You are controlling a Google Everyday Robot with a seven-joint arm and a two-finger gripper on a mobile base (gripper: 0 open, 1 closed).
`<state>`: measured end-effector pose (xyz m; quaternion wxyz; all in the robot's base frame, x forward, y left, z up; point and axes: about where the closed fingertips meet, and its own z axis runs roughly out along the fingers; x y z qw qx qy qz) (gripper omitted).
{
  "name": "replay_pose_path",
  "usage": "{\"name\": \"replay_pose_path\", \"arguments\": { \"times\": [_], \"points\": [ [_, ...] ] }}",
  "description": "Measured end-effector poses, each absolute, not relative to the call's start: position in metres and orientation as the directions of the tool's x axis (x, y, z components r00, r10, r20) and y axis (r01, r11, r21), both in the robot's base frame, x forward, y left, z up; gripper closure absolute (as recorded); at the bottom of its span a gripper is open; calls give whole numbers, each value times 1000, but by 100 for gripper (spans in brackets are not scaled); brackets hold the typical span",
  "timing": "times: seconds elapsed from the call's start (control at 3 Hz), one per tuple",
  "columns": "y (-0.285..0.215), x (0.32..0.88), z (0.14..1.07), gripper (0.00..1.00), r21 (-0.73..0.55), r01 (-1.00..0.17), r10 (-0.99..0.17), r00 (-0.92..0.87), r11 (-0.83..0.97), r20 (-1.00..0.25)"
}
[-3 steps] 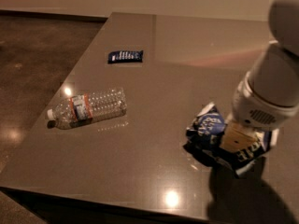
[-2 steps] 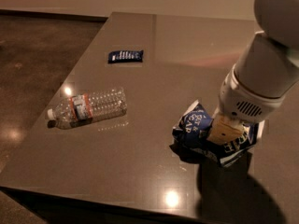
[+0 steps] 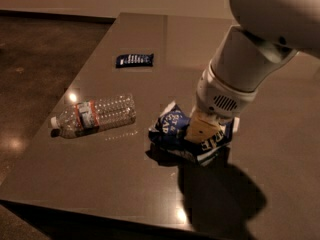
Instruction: Move blue chip bag near water bottle
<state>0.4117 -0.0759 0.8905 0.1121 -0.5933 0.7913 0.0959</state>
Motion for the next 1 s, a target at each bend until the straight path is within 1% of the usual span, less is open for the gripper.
{"name": "replay_pose_path", "arguments": {
  "times": [0.33,0.67,1.0],
  "points": [
    [-50,424,892,100,30,-972,-912,-229,233,-341],
    [-30,433,894,84,34,-979,-906,-199,201,-373],
    [-24,439,891,54,35,-980,-903,-196,197,-382]
  ]
}}
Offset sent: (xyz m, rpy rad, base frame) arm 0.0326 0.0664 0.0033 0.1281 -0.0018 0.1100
